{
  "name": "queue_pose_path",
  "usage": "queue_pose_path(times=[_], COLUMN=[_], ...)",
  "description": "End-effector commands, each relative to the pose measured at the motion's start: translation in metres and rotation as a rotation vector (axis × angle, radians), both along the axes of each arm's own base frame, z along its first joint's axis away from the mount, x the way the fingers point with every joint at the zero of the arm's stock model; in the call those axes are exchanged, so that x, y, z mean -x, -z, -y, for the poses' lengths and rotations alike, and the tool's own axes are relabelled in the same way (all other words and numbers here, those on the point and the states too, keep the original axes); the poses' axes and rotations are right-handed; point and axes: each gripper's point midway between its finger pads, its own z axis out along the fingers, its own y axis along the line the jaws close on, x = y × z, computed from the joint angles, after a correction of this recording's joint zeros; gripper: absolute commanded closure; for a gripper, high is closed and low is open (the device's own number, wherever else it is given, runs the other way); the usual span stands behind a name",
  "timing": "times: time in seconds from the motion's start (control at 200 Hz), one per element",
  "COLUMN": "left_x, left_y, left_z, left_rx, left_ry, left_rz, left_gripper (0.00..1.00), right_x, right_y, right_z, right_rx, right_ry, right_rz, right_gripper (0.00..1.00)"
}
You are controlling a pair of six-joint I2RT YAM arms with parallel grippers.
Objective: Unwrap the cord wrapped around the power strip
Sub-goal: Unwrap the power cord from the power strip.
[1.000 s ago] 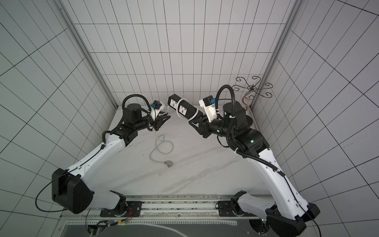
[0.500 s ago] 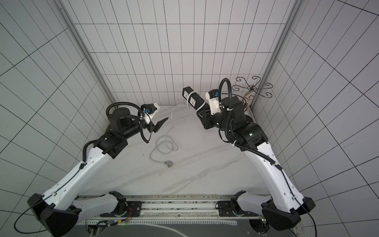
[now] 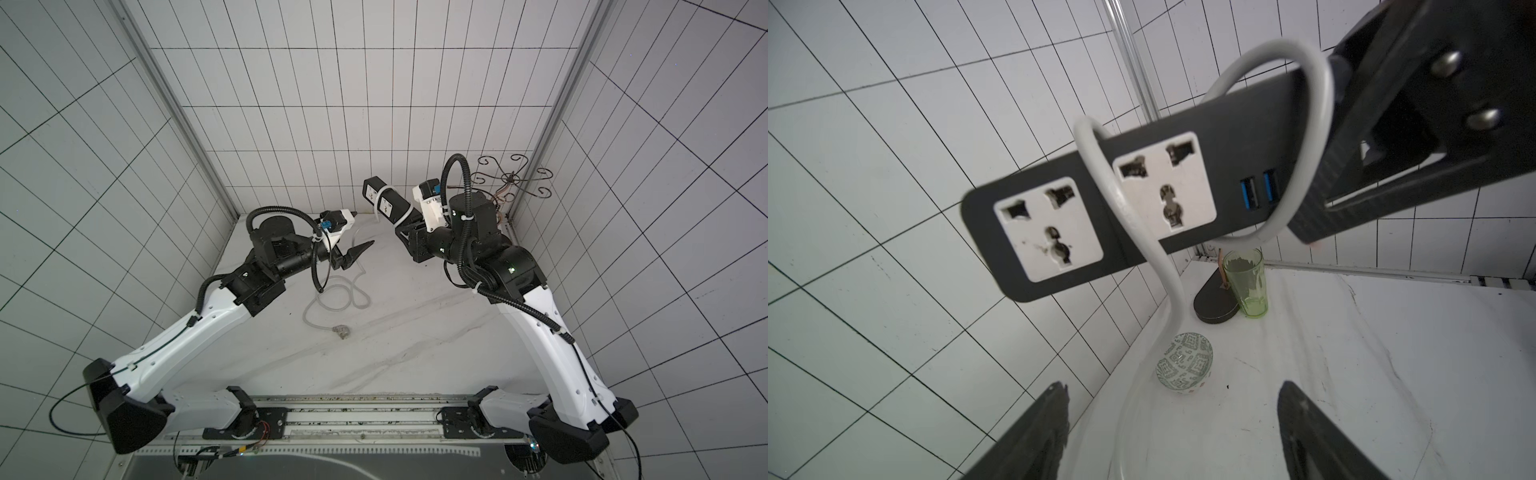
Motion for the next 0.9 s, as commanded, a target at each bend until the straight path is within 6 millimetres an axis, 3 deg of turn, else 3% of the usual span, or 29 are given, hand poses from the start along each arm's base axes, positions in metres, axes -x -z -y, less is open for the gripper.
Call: queue_pose_path(times=[0.0, 0.155, 0.265, 0.405, 0.505, 0.595, 0.675, 0.775, 0.895], left_x=[-0.029, -0.054, -0.061, -0.054, -0.044, -0.035, -0.029, -0.028, -0.029], left_y=[0.013, 0.029, 0.042, 0.045, 0.039, 0.035, 0.032, 0.032, 0.035], left_z=[0.000, -0.014, -0.016, -0.013, -0.010, -0.009, -0.010, -0.012, -0.014], left_rx=[0.004, -0.031, -0.061, -0.053, -0.020, 0.018, 0.050, 0.082, 0.083], left_ry=[-0.100, -0.199, -0.202, -0.163, -0.120, -0.088, -0.069, -0.072, -0.086], left_rz=[-0.037, -0.045, -0.078, -0.094, -0.104, -0.117, -0.138, -0.166, -0.185], left_gripper=[0.29, 0.35, 0.49, 0.66, 0.73, 0.73, 0.66, 0.57, 0.56], right_x=[0.021, 0.023, 0.023, 0.019, 0.013, 0.010, 0.008, 0.006, 0.005], right_y=[-0.070, -0.062, -0.062, -0.055, -0.049, -0.047, -0.045, -0.045, -0.044], right_z=[0.004, 0.002, 0.001, 0.003, 0.005, 0.004, 0.002, 0.001, 0.000], right_rx=[-0.125, -0.128, -0.134, -0.123, -0.106, -0.099, -0.095, -0.092, -0.087], right_ry=[-0.050, -0.059, -0.065, -0.046, -0.021, -0.016, -0.018, -0.024, -0.025], right_rz=[0.179, 0.165, 0.162, 0.154, 0.145, 0.140, 0.135, 0.136, 0.136], right_gripper=[1.00, 1.00, 1.00, 1.00, 1.00, 1.00, 1.00, 1.00, 1.00])
